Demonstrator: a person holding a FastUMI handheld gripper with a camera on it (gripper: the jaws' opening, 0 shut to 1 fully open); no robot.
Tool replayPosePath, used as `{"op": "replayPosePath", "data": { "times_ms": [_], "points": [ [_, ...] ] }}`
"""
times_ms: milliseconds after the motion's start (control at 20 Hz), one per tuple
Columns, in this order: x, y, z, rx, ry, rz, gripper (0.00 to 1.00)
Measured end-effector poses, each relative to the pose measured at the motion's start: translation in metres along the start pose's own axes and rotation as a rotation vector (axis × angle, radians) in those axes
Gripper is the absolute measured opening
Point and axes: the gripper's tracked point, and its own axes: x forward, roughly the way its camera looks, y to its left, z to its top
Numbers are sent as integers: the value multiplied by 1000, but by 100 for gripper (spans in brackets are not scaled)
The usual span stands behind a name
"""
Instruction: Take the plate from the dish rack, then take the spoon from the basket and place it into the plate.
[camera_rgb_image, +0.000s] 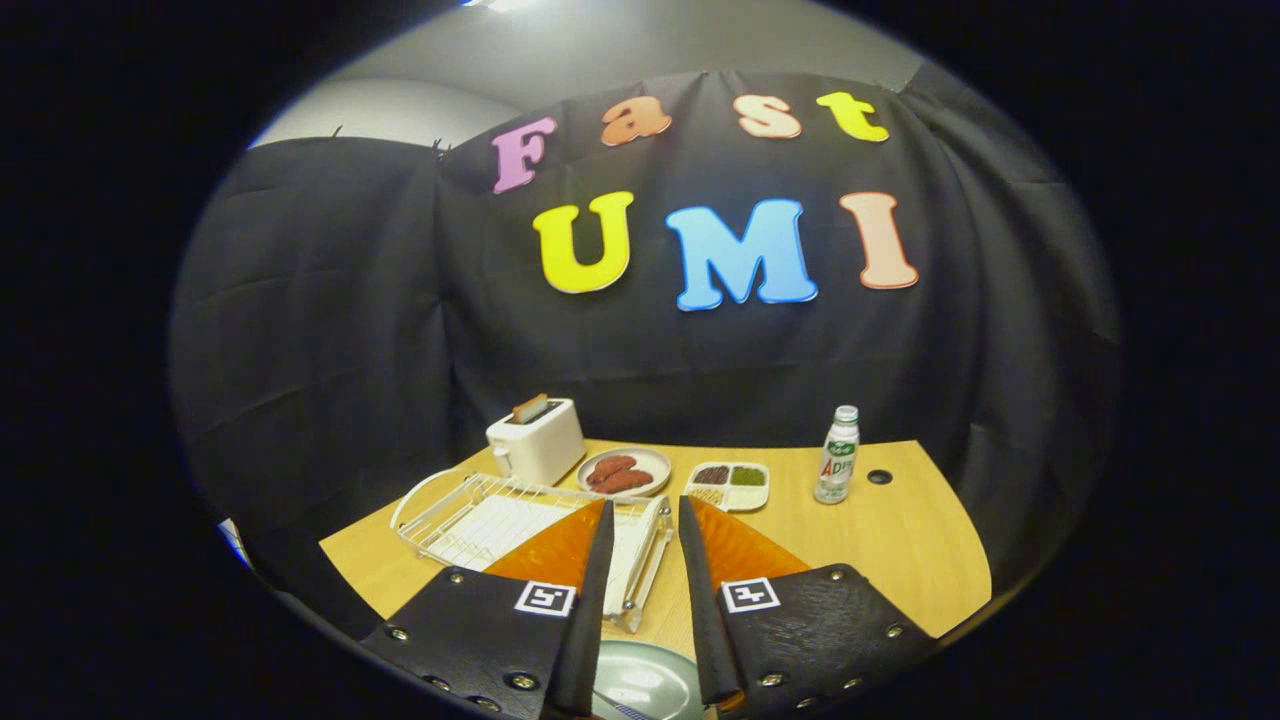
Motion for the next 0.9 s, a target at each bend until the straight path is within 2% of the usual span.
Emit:
{"op": "replayPosePath", "data": {
  "times_ms": [200, 250, 350, 500, 900],
  "points": [
    [-17, -41, 70, -65, -167, -127, 39],
    [-25, -45, 83, -65, -201, -154, 58],
    [-24, -56, 81, -64, -180, -174, 95],
    [-20, -71, 64, -34, -141, -196, 95],
    [-29, -112, 57, 2, -159, -236, 95]
  ]
}}
